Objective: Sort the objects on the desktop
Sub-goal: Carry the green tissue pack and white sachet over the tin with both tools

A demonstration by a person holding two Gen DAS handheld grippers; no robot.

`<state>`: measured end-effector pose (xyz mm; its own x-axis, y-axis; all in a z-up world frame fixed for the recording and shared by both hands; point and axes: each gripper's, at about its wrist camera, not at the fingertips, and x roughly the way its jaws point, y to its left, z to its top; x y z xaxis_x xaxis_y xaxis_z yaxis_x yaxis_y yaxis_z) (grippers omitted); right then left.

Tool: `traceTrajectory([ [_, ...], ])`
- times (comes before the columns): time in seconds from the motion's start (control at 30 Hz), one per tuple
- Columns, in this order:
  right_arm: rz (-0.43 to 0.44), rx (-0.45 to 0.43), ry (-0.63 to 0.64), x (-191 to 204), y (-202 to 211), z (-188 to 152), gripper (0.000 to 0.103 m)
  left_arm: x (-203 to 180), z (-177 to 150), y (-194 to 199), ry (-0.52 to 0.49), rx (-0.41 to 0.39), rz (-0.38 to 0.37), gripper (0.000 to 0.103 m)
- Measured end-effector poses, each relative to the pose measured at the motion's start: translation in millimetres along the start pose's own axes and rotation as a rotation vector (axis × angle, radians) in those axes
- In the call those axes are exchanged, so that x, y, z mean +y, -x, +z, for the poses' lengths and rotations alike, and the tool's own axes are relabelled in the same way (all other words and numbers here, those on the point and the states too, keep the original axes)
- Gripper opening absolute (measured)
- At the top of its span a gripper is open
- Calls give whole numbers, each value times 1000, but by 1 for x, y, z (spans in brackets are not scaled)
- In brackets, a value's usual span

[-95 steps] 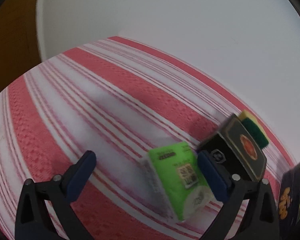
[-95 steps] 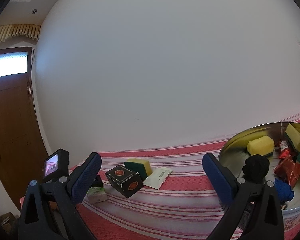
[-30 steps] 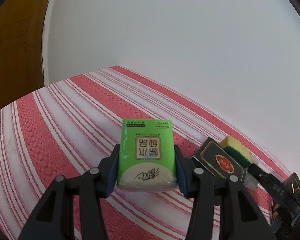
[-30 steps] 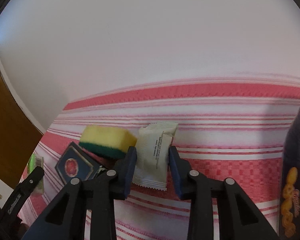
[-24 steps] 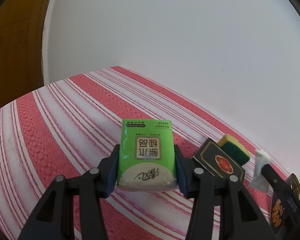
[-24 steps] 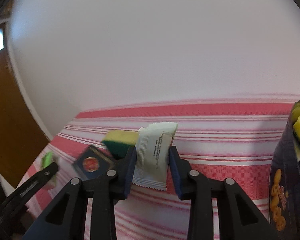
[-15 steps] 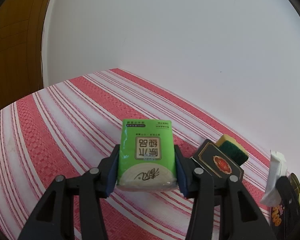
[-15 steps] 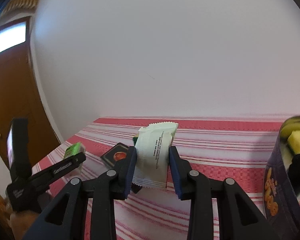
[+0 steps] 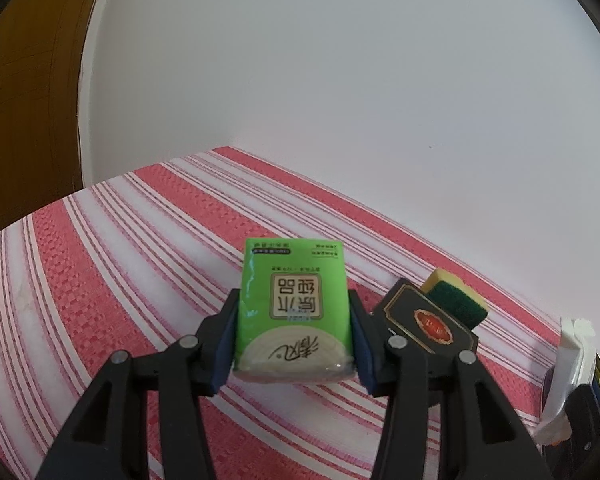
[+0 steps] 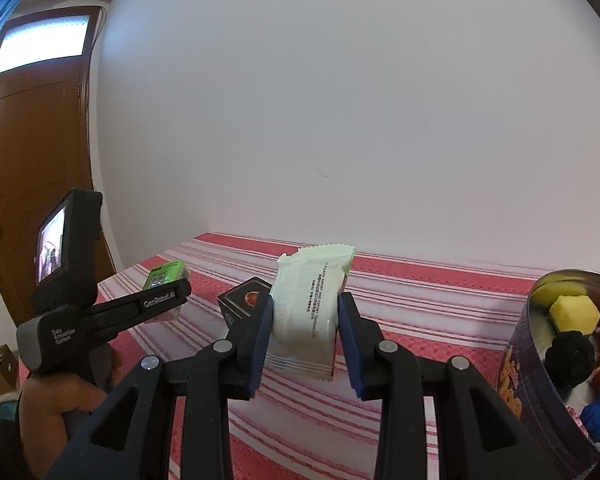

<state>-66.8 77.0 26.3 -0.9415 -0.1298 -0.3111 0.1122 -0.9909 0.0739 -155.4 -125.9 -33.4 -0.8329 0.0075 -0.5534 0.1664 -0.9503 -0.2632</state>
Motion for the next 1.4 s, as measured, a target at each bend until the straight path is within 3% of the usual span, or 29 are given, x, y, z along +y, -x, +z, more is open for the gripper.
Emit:
traceTrajectory([
  [0.37, 3, -2, -12, 1, 10, 0, 36, -1, -9, 15, 6, -3, -16, 49],
  [0.43, -4, -5, -14, 6, -6, -1, 36, -3, -12, 20, 0, -3, -22, 49],
  [0.87, -67, -57, -45, -8, 37, -4, 36, -18, -33, 48, -21, -6, -68, 49],
  [1.4, -137, -126, -53, -50, 88, -18, 36, -82, -62, 78, -176, -14, -208, 49],
])
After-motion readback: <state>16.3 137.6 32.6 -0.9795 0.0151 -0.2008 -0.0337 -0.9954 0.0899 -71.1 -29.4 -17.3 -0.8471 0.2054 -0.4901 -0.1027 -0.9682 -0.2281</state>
